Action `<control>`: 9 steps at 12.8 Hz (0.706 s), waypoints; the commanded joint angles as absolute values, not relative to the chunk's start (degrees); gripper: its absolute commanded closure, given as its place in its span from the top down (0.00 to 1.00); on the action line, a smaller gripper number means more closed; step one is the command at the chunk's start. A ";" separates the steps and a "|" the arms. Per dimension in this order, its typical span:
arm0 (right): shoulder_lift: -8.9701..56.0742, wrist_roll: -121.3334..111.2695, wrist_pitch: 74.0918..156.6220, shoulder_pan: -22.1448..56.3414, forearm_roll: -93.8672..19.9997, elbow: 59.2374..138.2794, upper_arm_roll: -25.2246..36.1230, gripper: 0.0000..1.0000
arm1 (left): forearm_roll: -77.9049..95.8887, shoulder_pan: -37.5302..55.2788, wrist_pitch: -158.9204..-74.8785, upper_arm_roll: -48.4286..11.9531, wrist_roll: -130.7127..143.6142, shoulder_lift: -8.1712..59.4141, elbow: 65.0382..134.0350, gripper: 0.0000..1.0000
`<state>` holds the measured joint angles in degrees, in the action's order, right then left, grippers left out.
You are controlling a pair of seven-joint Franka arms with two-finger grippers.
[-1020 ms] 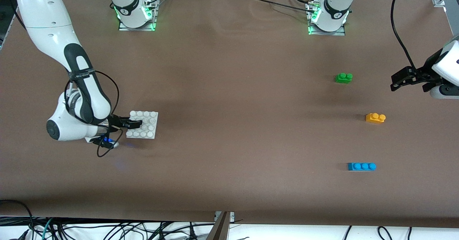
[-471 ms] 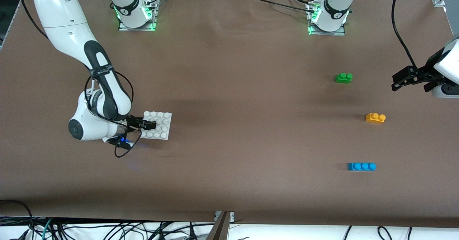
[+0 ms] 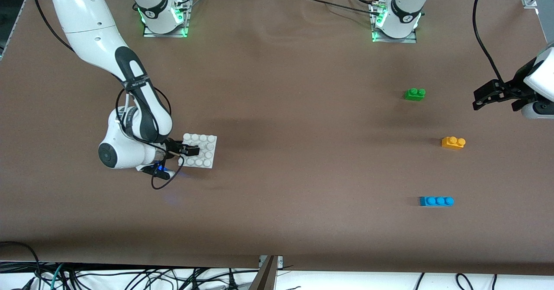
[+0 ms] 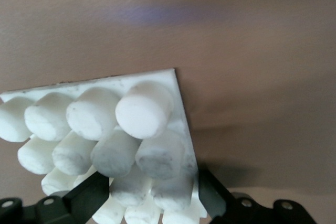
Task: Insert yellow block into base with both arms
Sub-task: 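Keep pushing the base plate toward the yellow brick with the right gripper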
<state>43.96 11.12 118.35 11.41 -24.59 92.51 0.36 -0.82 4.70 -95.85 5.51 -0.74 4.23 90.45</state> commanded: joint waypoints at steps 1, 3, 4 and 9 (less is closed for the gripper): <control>46.84 13.62 121.20 12.74 -25.84 90.80 -1.31 0.80 | -0.61 4.39 -95.36 5.19 -1.14 4.66 89.03 1.00; 47.55 15.02 121.46 12.92 -25.84 89.74 -2.54 0.82 | -0.62 4.39 -95.71 5.27 -1.23 4.75 89.03 1.00; 47.90 15.20 121.73 13.09 -25.84 89.39 -3.07 0.82 | -0.62 4.39 -95.71 5.27 -1.23 4.75 89.03 1.00; 48.69 20.11 123.92 15.63 -25.84 87.71 -5.10 0.82 | -0.53 4.48 -95.54 5.19 -1.23 4.75 89.03 1.00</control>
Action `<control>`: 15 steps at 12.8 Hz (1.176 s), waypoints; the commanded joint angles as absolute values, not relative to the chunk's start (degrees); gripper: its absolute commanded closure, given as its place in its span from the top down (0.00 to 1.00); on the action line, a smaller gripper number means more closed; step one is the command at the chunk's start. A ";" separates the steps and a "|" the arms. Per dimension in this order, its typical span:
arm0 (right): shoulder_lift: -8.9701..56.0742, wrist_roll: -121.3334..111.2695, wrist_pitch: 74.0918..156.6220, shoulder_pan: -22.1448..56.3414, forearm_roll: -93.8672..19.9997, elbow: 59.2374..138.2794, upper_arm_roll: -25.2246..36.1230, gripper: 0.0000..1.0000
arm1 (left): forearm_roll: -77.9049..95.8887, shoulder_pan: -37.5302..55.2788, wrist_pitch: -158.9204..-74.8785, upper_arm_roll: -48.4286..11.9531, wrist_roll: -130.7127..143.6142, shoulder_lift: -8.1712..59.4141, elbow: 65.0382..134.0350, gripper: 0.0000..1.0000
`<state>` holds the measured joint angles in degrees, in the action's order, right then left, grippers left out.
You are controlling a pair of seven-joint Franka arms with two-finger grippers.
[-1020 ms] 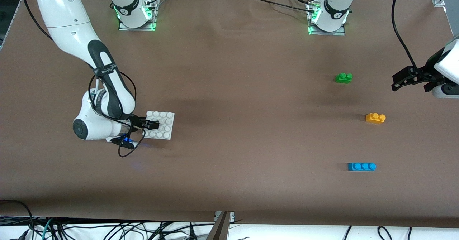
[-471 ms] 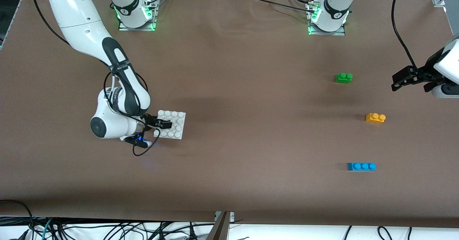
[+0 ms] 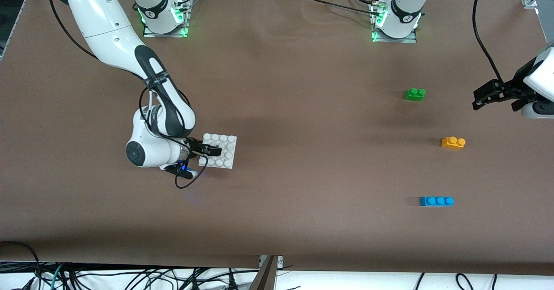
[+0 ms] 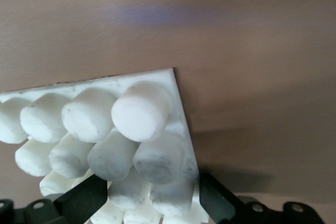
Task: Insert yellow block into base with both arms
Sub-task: 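Keep pushing the base plate toward the yellow brick with the right gripper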
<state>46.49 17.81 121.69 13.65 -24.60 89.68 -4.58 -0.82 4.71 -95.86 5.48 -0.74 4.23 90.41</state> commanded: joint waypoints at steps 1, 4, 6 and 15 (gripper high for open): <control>48.78 20.91 124.97 16.60 -25.84 87.71 -5.10 0.82 | -0.53 4.40 -95.54 5.19 -1.23 4.75 89.03 1.00; 48.87 22.84 125.24 18.80 -25.84 87.02 -5.10 0.82 | -0.53 4.39 -95.54 5.36 -1.23 4.75 89.03 1.00; 49.57 25.12 125.94 20.47 -25.84 85.35 -5.18 0.83 | -0.53 4.39 -95.54 5.45 -1.23 4.75 89.03 1.00; 53.43 31.37 134.11 27.15 -25.75 80.95 -8.35 0.86 | -0.53 4.39 -95.54 5.54 -1.23 4.83 89.03 1.00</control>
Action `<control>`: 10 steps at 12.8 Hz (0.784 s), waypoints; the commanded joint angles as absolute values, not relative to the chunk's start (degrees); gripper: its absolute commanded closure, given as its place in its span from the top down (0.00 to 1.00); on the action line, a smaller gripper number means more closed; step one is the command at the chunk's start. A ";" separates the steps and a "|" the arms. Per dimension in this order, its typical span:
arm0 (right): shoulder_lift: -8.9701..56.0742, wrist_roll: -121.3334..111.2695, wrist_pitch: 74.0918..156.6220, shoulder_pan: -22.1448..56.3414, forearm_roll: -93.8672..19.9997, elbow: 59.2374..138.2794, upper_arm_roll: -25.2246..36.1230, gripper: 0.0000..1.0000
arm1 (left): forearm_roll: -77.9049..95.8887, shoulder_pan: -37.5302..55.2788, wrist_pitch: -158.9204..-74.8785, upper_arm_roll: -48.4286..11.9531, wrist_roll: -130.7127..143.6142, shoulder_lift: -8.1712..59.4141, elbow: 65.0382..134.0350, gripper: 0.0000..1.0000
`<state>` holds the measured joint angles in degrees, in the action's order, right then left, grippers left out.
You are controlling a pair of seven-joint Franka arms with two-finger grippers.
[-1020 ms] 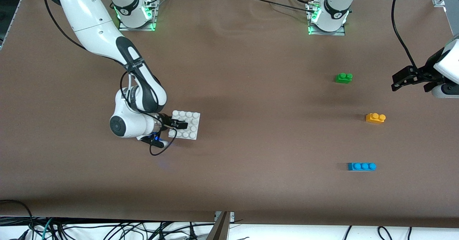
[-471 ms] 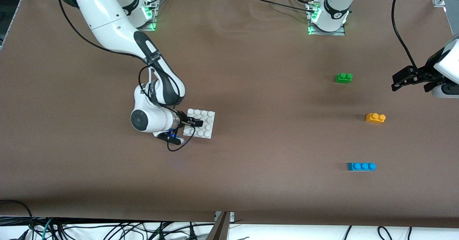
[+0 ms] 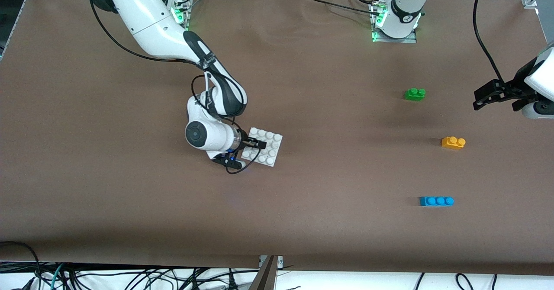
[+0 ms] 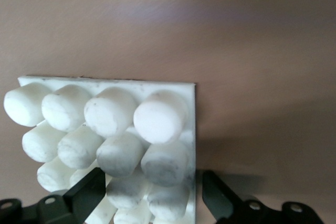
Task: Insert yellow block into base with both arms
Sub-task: 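Keep pushing the base plate toward the yellow brick with the right gripper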
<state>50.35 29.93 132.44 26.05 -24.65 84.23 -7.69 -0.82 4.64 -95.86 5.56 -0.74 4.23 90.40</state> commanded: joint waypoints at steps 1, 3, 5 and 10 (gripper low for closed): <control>53.79 31.64 135.43 28.03 -25.75 80.60 -8.35 0.86 | -0.53 4.39 -95.54 5.54 -1.23 4.83 89.03 1.00; 54.66 31.64 136.23 29.44 -25.75 78.67 -8.35 0.86 | -0.53 4.39 -95.54 5.54 -1.23 4.83 89.03 1.00; 55.37 31.82 136.32 30.93 -25.75 76.83 -8.35 0.86 | -0.53 4.39 -95.54 5.54 -1.23 4.83 89.03 1.00; 56.16 31.12 136.84 34.01 -25.58 74.62 -8.35 0.86 | -0.53 4.39 -95.71 5.54 -1.23 4.75 89.03 1.00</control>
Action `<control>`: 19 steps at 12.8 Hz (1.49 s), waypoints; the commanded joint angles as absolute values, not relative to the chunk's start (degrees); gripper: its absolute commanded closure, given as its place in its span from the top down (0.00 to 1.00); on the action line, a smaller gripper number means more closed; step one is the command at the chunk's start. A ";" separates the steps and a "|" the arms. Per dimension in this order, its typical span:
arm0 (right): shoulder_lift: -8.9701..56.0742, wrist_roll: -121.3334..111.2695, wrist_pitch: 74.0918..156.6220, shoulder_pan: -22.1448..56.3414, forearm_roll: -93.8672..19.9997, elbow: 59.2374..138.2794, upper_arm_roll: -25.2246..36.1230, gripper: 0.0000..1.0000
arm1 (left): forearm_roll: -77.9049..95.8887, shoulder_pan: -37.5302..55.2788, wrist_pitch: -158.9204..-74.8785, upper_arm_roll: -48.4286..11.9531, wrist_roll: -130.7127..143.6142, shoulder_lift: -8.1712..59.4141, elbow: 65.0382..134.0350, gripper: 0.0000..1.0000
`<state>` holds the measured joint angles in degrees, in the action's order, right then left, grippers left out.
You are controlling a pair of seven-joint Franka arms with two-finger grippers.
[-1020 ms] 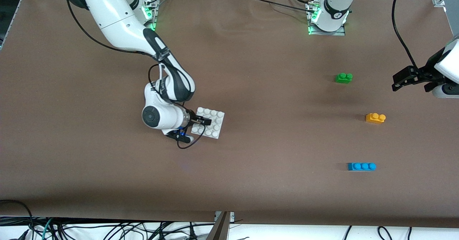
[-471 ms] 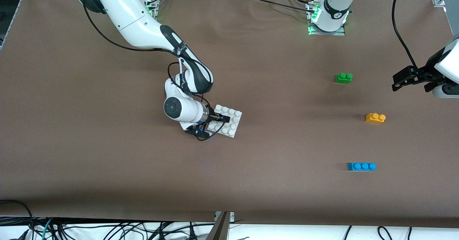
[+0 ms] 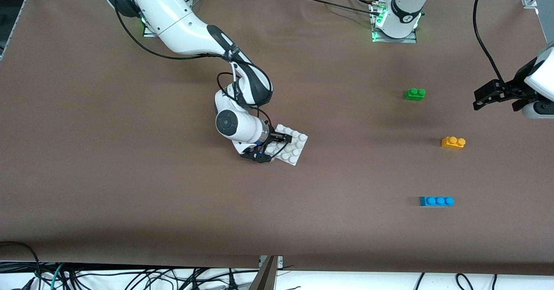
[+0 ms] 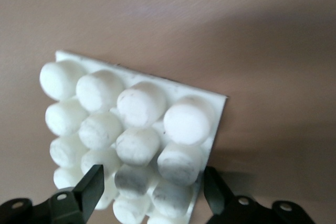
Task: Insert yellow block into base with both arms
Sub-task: 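Keep pushing the base plate toward the yellow brick with the right gripper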
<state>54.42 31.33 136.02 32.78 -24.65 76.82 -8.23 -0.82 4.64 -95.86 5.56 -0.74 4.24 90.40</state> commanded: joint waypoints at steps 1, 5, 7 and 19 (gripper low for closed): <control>56.51 31.11 138.06 34.80 -25.49 74.62 -8.35 0.86 | -0.53 4.39 -95.71 5.54 -1.23 4.83 89.03 1.00; 58.18 29.80 143.34 37.00 -25.05 74.44 -8.26 0.85 | -0.53 4.39 -95.80 5.54 -1.23 4.83 89.03 1.00; 58.71 28.22 144.05 37.09 -24.96 74.44 -8.17 0.85 | -0.53 4.39 -95.80 5.71 -1.23 4.83 89.03 1.00; 59.15 28.39 150.03 43.24 -24.87 72.77 -8.09 0.84 | -0.53 4.22 -95.71 6.15 -1.23 4.83 89.21 1.00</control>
